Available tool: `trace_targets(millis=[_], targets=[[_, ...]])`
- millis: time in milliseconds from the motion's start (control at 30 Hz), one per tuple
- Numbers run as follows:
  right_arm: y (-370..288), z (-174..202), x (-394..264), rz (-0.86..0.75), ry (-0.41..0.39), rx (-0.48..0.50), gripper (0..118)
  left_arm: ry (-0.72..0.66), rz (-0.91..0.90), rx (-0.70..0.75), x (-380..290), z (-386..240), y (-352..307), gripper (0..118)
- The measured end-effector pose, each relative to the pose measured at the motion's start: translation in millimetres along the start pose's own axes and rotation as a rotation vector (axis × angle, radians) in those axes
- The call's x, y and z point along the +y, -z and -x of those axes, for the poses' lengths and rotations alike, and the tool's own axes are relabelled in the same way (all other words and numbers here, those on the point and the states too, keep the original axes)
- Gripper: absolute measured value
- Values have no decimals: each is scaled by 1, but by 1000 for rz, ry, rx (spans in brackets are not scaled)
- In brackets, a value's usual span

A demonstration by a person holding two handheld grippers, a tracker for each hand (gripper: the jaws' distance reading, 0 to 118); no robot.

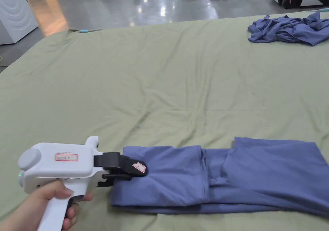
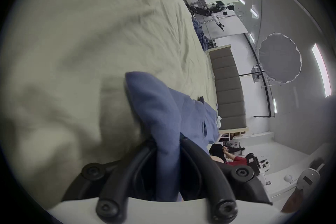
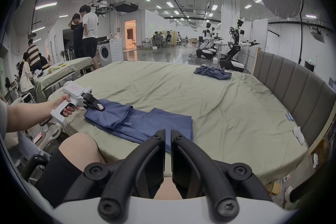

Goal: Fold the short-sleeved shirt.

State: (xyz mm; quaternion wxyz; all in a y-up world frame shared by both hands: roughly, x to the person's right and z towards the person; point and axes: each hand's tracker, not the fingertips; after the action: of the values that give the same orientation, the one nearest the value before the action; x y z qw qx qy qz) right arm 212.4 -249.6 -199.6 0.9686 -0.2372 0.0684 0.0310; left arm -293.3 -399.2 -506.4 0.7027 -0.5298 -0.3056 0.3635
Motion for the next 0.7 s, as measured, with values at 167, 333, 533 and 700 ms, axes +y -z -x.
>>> trace_targets(millis=[167, 333, 533, 700], targets=[[-6, -1, 4, -28, 1, 19, 8, -31, -52, 147, 12, 10, -66, 9], [-9, -1, 3, -60, 13, 41, 8, -22, -112, 385, 19, -9, -133, 9], [-3, 4, -7, -73, 42, 66, 8, 91, -122, 455, 5, -118, -127, 9], [-17, -4, -13, -96, 57, 73, 8, 286, -12, 593, -14, -193, -56, 9]])
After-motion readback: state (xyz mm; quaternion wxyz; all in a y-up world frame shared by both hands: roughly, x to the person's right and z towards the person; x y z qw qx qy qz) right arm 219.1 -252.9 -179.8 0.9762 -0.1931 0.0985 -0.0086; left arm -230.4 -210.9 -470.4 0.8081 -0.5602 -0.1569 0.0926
